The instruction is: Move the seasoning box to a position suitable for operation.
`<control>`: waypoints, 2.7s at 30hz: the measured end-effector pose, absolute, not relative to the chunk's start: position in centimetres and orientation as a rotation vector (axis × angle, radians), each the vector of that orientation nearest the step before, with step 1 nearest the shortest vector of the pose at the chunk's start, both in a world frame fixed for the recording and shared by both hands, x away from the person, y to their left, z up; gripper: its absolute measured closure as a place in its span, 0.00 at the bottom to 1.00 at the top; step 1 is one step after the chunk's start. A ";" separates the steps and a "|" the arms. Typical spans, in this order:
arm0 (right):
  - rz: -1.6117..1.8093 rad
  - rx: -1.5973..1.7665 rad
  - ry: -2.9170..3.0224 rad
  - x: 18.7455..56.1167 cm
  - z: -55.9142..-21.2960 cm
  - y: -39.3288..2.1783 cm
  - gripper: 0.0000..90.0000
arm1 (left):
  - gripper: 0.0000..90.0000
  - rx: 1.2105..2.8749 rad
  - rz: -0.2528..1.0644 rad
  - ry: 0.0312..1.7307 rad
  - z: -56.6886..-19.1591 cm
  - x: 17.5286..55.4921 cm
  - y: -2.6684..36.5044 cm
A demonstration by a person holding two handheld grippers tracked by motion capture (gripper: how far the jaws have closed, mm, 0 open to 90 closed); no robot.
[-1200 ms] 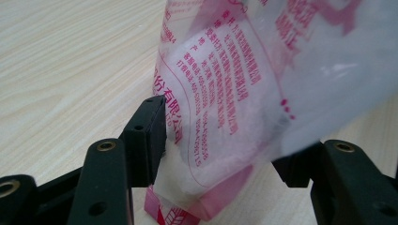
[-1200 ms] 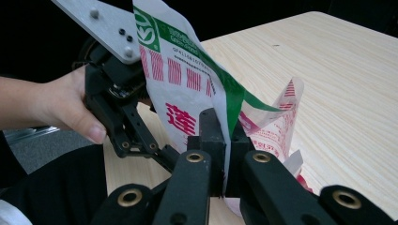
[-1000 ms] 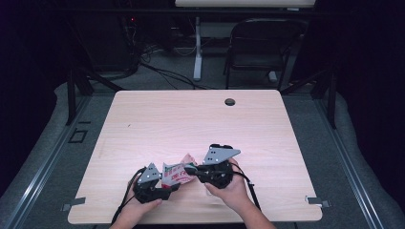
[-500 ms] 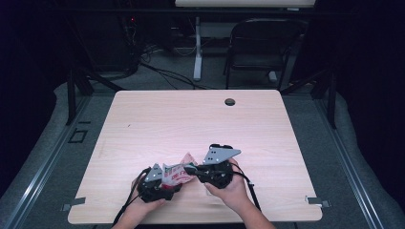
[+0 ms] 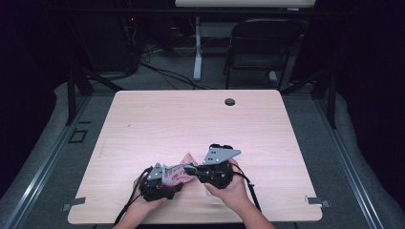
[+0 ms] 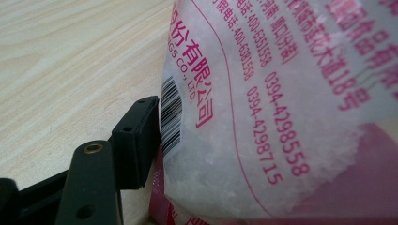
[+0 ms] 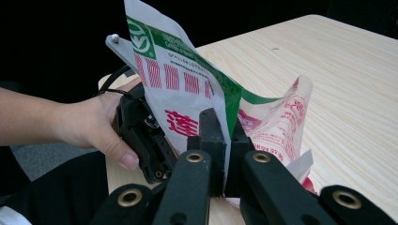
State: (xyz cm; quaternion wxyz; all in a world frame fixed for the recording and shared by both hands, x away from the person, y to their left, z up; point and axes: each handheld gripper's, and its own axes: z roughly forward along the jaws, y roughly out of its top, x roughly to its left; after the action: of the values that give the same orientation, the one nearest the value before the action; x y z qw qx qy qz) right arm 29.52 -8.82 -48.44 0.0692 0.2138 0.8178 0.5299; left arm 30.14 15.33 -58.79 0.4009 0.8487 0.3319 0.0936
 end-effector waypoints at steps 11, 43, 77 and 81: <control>1.599 0.638 2.462 29.5 -48.5 -8.8 1.00 | 0.49 2.165 0.267 0.820 -58.8 30.1 15.2; 1.570 0.664 2.455 29.1 -48.5 -9.6 0.86 | 0.69 2.196 0.409 0.772 -57.6 29.5 15.4; 1.497 0.660 2.276 25.1 -46.9 -13.3 0.72 | 0.70 2.248 0.759 0.677 -54.9 28.0 15.2; 1.481 0.618 2.270 24.9 -46.5 -13.3 0.70 | 0.70 2.263 0.776 0.677 -55.2 28.1 14.8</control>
State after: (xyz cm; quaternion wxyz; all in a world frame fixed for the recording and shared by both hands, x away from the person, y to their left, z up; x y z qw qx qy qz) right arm 24.86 -13.26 -46.47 0.1798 0.2186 0.8033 0.5240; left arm 28.12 14.77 -55.24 0.3218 0.8618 0.2576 0.2956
